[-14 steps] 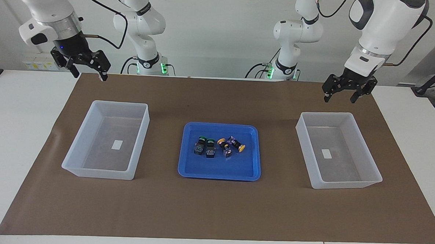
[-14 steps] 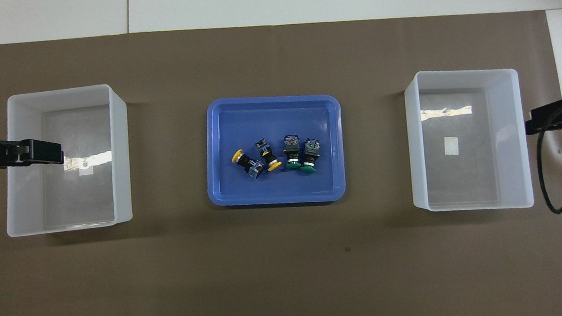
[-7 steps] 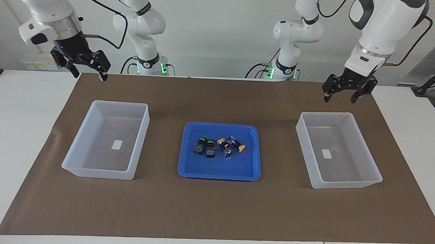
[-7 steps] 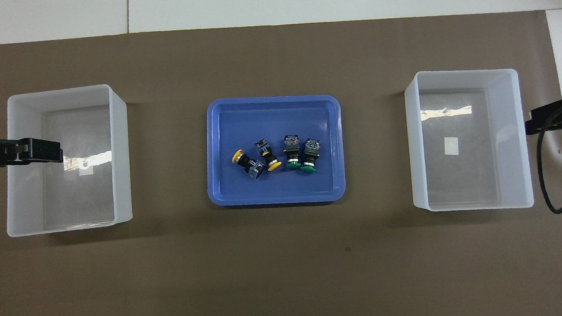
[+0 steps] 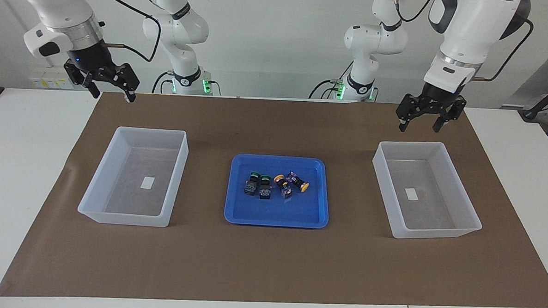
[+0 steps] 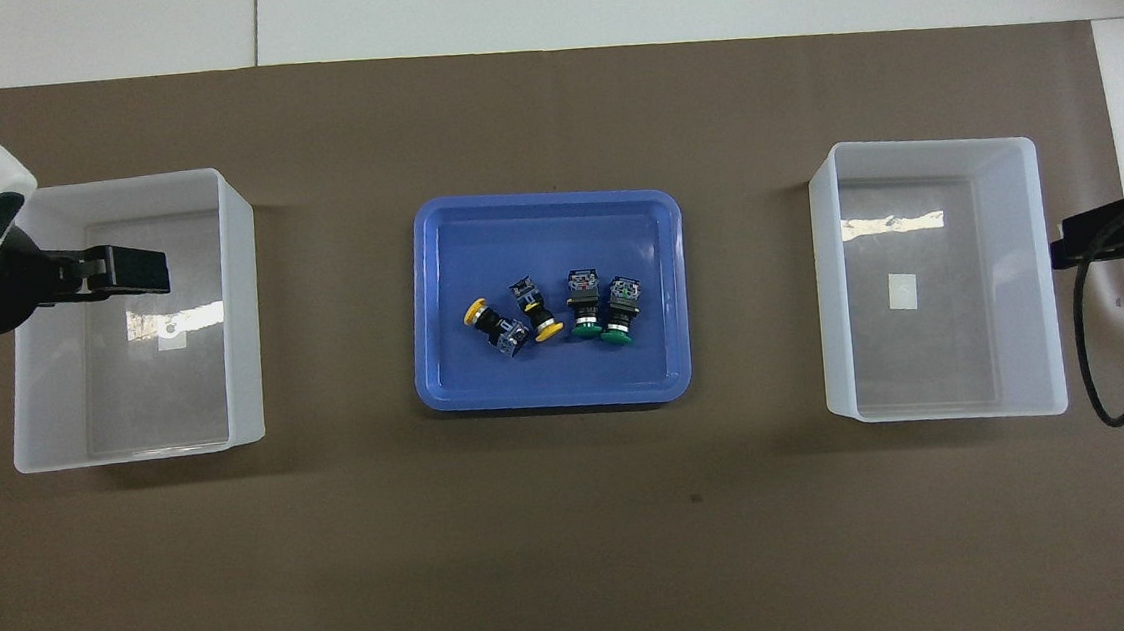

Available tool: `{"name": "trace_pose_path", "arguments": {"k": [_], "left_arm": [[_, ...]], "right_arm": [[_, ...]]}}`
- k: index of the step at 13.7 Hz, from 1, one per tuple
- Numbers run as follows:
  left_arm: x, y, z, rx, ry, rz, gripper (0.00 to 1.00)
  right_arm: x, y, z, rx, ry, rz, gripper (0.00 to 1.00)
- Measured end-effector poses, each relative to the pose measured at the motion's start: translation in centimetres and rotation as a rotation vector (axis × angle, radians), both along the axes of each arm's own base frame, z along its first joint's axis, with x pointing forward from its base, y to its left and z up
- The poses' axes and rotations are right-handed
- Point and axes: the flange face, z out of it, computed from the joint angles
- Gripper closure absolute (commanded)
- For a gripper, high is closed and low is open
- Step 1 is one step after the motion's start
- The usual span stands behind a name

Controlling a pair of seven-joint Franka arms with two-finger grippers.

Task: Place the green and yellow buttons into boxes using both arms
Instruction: 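Move the left gripper from rest toward the blue tray, then grasp a yellow-capped button in the blue tray with the left gripper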

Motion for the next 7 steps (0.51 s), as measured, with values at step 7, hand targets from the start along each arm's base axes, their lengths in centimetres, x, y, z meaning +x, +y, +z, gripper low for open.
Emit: {"name": "trace_pose_path", "arguments": {"k": [7], "left_arm": [[3.3,-11.6,-11.3,-0.118,0.045,0.164,0.00]], "right_arm": [[0.0,0.0,0.0,0.000,0.000,0.000,0.00]]}}
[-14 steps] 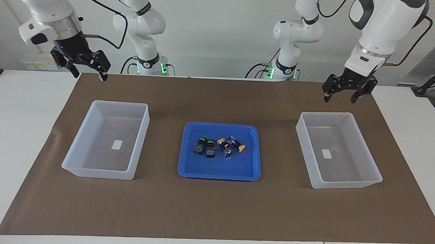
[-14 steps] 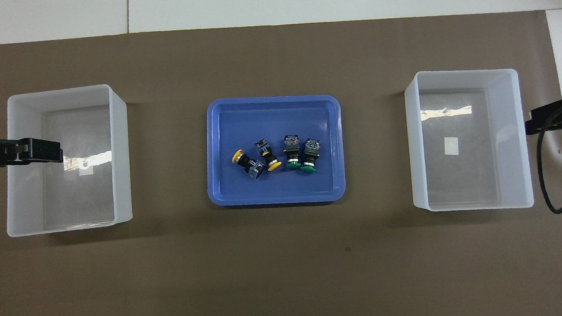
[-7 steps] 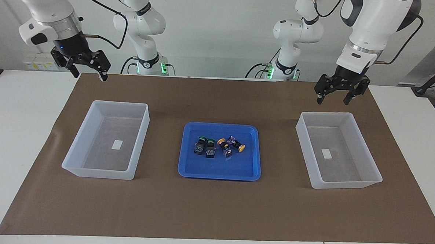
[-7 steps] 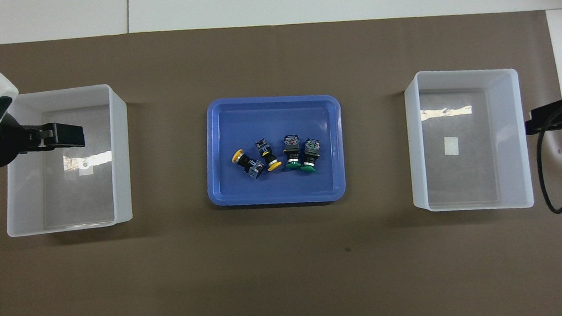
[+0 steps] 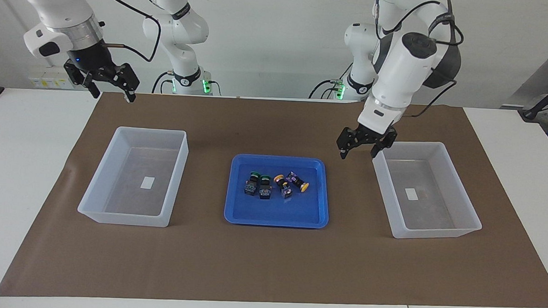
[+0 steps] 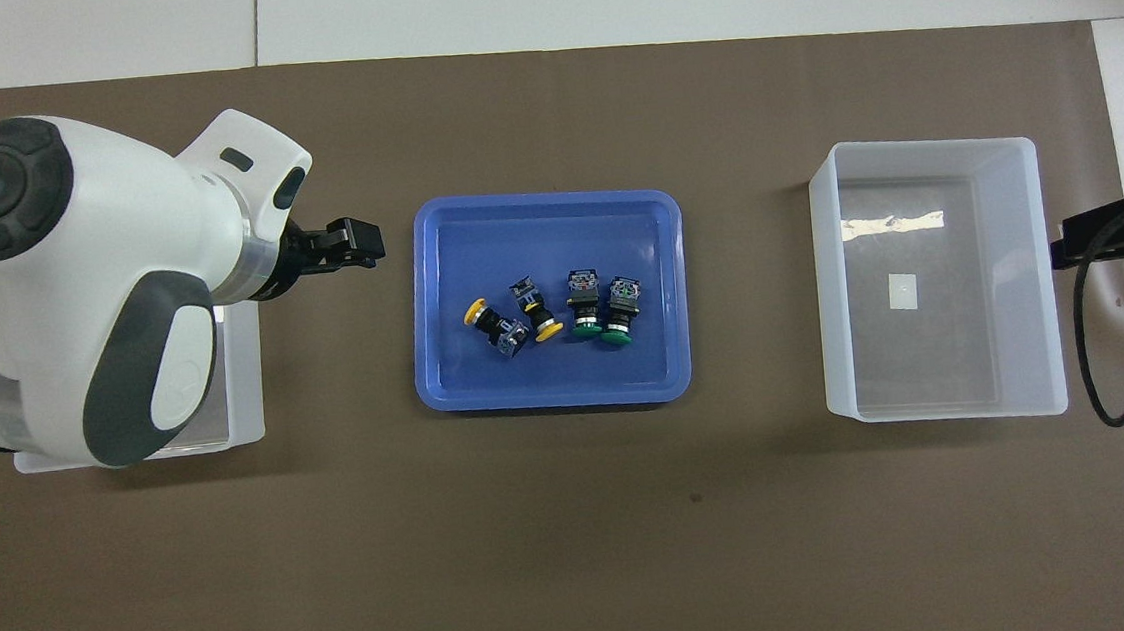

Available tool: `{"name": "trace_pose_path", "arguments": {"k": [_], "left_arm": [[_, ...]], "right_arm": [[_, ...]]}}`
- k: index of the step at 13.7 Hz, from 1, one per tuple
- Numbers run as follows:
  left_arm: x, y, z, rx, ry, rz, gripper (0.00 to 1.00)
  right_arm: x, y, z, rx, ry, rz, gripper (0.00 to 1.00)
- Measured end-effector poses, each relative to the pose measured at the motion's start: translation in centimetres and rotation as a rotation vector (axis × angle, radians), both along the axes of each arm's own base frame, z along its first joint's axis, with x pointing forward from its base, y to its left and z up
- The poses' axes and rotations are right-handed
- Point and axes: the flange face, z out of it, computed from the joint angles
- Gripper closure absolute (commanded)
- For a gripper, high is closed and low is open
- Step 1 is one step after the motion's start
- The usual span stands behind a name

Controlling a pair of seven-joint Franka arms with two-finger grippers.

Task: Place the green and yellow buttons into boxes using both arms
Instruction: 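Grasp a yellow-capped button in the blue tray with the left gripper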

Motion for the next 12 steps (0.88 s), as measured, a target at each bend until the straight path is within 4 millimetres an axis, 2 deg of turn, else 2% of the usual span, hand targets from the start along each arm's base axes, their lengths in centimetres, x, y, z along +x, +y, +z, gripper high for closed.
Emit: {"name": "trace_pose_path", "arguments": {"k": [3,8,10,12], "left_arm": [[1.1,-2.2,-3.6,-0.047,0.018,0.137,0.00],[0.5,-9.7,-11.7,-0.094,0.055,0.372,0.00],[-0.1,-11.0,-15.0,-0.089,0.079,0.422,0.00],[-1.1,-10.9,-17.3,-0.067,0.109,0.442,0.00]], "right_arm": [[0.0,0.0,0.0,0.000,0.000,0.000,0.00],[0.0,0.0,0.0,0.000,0.000,0.000,0.00],[0.0,0.0,0.0,0.000,0.000,0.000,0.00],[0.0,0.0,0.0,0.000,0.000,0.000,0.00]]}}
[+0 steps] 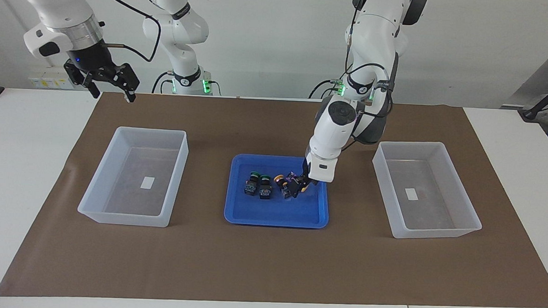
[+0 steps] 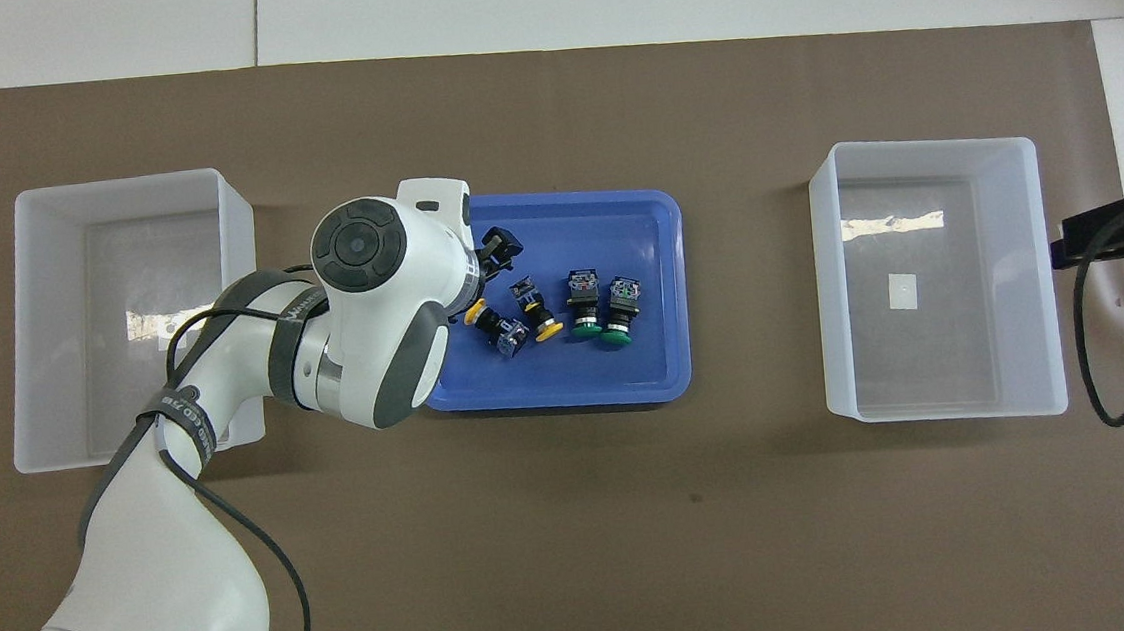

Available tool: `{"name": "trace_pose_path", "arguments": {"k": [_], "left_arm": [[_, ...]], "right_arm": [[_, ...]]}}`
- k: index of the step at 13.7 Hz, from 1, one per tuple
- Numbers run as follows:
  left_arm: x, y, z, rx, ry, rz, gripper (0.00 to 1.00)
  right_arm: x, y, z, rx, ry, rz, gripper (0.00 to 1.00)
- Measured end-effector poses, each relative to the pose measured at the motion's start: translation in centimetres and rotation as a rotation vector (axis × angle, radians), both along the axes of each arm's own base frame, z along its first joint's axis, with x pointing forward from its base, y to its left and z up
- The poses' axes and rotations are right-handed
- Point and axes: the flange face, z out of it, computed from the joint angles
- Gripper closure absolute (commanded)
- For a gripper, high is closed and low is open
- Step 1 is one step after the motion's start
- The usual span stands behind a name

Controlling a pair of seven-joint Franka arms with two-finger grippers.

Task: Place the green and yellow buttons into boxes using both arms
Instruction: 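Grasp a yellow-capped button in the blue tray with the left gripper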

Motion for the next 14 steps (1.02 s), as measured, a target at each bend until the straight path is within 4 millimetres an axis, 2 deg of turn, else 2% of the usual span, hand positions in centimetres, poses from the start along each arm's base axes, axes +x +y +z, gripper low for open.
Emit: {"name": "trace_pose_path", "arguments": {"k": [3,4,7,10,11,14], "left_arm": [[-0.7,0.0,-1.1,0.006,0.018,0.037,0.00],[-0.8,-0.1,-1.1,0.003,0.016,0.051,0.09],[-1.0,-0.4,-1.3,-0.010,0.002,0.082,0.55],[-1.2,-0.2,-1.8,-0.007,0.006,0.088,0.95],[-1.3,-0.2,-1.9,-0.007,0.007,0.088,1.00],[-1.4,-0.4,-1.8,-0.009,0.004,0.084,1.00]], "right_arm": [[0.0,0.0,0.0,0.000,0.000,0.000,0.00],[0.0,0.0,0.0,0.000,0.000,0.000,0.00],[0.0,0.0,0.0,0.000,0.000,0.000,0.00],[0.0,0.0,0.0,0.000,0.000,0.000,0.00],[0.0,0.0,0.0,0.000,0.000,0.000,0.00],[0.0,0.0,0.0,0.000,0.000,0.000,0.00]]}}
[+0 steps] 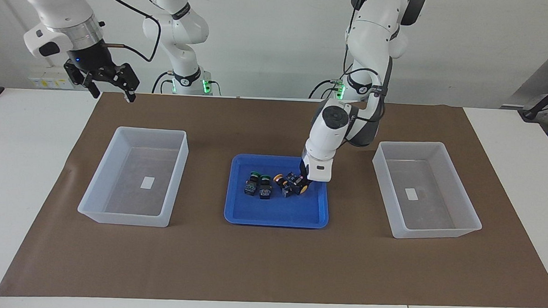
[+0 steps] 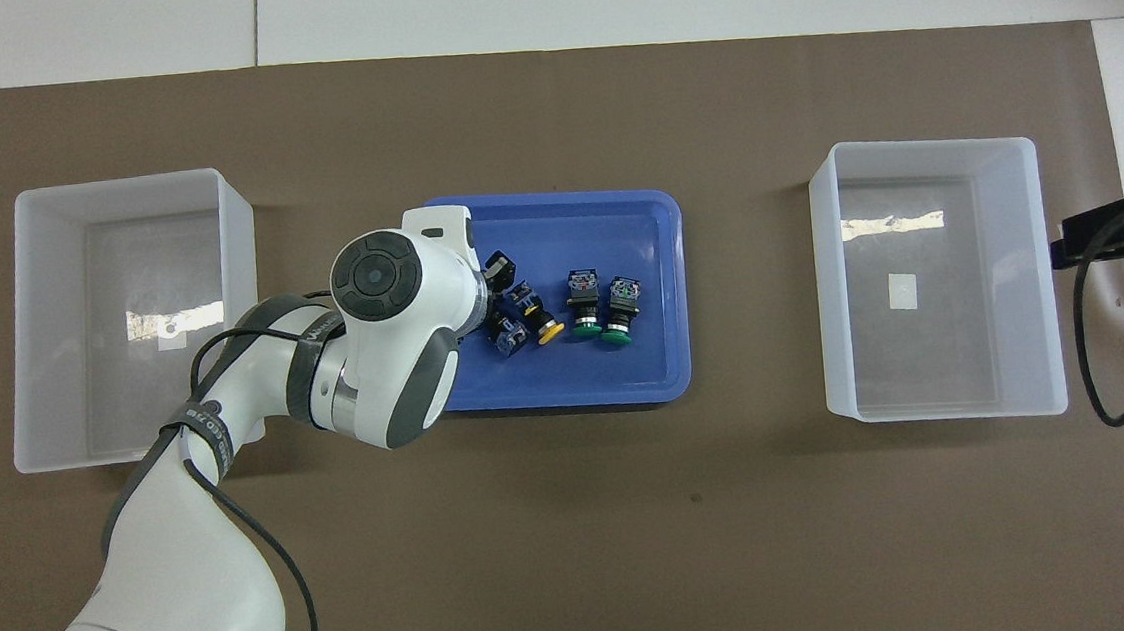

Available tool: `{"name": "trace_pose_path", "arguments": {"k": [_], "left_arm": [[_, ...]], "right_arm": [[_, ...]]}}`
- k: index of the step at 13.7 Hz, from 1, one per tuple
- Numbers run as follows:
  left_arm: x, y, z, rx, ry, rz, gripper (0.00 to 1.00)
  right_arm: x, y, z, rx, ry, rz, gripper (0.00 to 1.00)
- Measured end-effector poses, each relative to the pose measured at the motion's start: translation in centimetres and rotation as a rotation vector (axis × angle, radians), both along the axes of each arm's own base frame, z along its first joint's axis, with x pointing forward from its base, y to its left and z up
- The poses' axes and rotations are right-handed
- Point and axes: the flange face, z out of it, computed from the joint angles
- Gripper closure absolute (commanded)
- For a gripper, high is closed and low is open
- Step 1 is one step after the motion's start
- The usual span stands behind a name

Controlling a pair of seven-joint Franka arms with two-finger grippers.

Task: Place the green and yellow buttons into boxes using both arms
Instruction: 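Grasp a yellow-capped button in the blue tray with the left gripper, then carry the yellow button into the nearby clear bin and release it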

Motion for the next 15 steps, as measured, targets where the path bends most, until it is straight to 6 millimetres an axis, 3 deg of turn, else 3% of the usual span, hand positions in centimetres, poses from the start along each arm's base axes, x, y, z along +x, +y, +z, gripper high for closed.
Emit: {"name": "trace_pose_path", "arguments": {"k": [5,9,12,15], "left_arm": [[0.4,-0.1,0.7,-0.001,-0.014,-0.004,1.00],[3.5,1.2,6.0,0.013,-0.039,-0.015,1.00],[6.5,6.4,10.7,0.044,-0.013,-0.081,1.00],[8.6,15.2,14.6,0.059,0.036,-0.224,1.00]], "right_arm": [[0.0,0.0,0.0,0.000,0.000,0.000,0.00],[0.0,0.0,0.0,0.000,0.000,0.000,0.00],[0.0,0.0,0.0,0.000,0.000,0.000,0.00],[0.0,0.0,0.0,0.000,0.000,0.000,0.00]]}}
